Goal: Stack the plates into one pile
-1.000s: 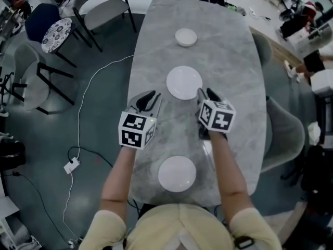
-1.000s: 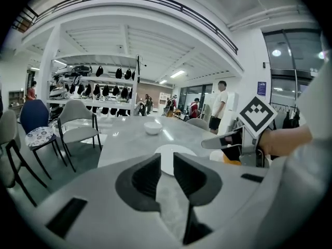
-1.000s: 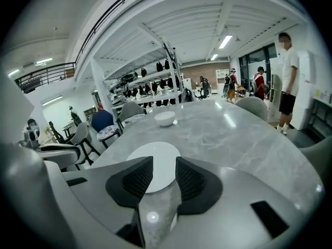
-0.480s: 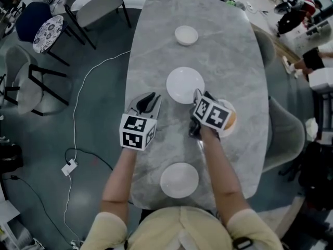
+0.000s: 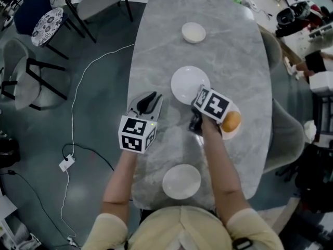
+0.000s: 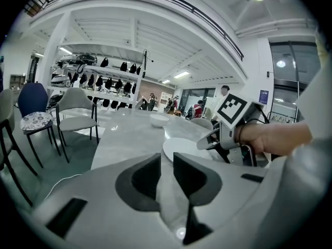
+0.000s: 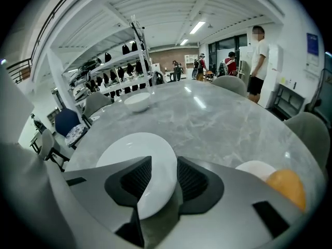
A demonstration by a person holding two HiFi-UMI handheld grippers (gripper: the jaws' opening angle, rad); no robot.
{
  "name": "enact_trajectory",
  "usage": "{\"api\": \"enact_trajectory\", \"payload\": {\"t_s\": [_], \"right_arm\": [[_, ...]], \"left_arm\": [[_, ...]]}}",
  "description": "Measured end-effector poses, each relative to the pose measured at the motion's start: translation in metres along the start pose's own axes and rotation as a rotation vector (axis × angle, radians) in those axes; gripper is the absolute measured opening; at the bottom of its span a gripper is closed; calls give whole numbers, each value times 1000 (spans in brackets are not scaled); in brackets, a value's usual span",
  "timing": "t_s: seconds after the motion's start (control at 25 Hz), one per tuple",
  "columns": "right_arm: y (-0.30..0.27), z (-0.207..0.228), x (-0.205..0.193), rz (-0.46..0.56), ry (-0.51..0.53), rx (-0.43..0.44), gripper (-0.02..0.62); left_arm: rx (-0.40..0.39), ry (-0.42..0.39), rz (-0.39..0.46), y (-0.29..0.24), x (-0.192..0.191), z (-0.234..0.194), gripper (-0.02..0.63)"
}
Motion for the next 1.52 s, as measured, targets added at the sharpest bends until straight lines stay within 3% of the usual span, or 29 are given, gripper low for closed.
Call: {"api": "enact_trajectory", "payload": {"t_s": [0.16,0.28,0.56,0.96,1.32,1.52], "right_arm": [[-6,9,-7,-24,-41,-49,135],[-9,7,-8,-21,-3,-34,135],[-10,5,-9,-7,-47,94,92],[29,-6,0,163,-54,200,44],[72,-28,5,265,-72,409,18],[98,-35,11,324,-17,488,14]], "left_arm": [[0,9,8,4,-3,-4,69],[1,13,8,5,-5,-6,69],[0,13,3,5,-7,-5,69],[12,30,9,24,-6,-4,69],[-46,88,28,31,-9,5,72],[-78,101,19,27,-9,12,123]]}}
Point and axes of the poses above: the fingertips, and each gripper's own axes: y backward along the fingers, z to its right, x out of its top, the point moved 3 cm from there along y, backward along the fingers, and after that the axes turned 8 degrees about y, right-handed, at the moved point
